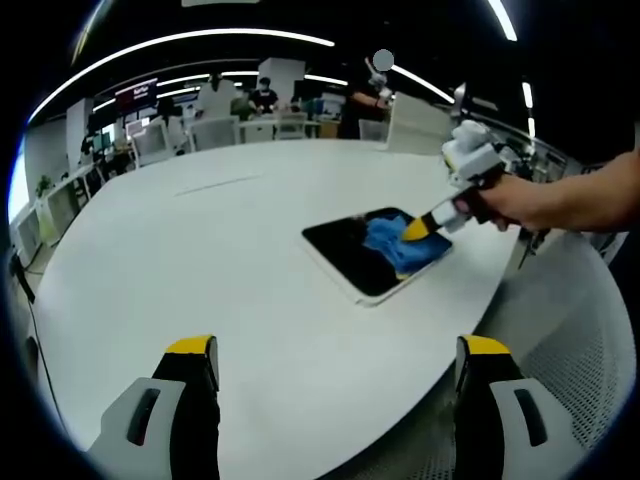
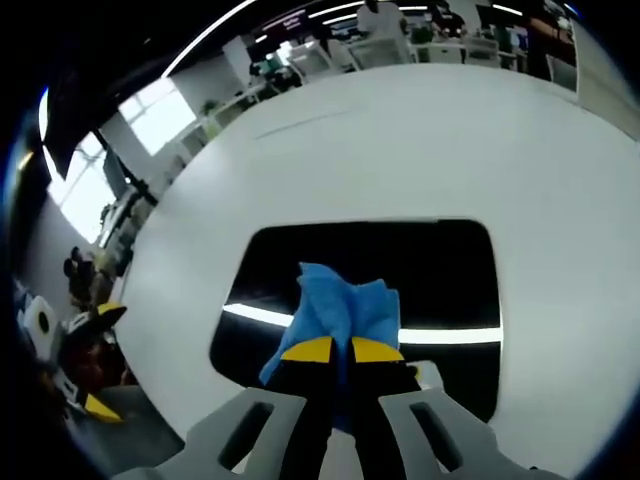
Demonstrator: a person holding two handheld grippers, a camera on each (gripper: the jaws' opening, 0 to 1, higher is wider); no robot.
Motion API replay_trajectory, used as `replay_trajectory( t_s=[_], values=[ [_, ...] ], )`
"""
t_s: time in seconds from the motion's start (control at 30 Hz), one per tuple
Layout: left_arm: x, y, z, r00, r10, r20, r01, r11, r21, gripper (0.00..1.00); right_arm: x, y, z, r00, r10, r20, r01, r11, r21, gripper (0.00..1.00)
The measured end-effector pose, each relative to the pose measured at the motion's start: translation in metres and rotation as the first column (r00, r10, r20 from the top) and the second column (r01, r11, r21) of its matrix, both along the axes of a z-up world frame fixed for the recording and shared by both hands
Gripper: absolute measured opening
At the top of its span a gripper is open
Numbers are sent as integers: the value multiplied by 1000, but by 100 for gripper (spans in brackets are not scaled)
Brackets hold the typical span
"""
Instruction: Wipe the mirror surface with the cleaning cloth until all visible marks leave the cleaned area.
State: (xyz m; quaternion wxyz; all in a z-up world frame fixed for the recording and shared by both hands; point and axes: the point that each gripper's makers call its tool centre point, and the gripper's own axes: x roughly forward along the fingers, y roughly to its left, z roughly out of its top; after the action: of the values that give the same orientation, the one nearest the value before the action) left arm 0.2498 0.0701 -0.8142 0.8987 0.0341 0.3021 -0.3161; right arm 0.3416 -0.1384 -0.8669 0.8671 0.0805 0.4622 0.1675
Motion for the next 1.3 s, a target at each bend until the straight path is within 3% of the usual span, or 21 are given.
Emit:
replay_trajectory(
  t_s=[1.3],
  values=[
    [0,0,-1,1000,-8,-1,8,1000,9,98,1,37,0,999,48,-10,-48,999,6,0]
  ],
)
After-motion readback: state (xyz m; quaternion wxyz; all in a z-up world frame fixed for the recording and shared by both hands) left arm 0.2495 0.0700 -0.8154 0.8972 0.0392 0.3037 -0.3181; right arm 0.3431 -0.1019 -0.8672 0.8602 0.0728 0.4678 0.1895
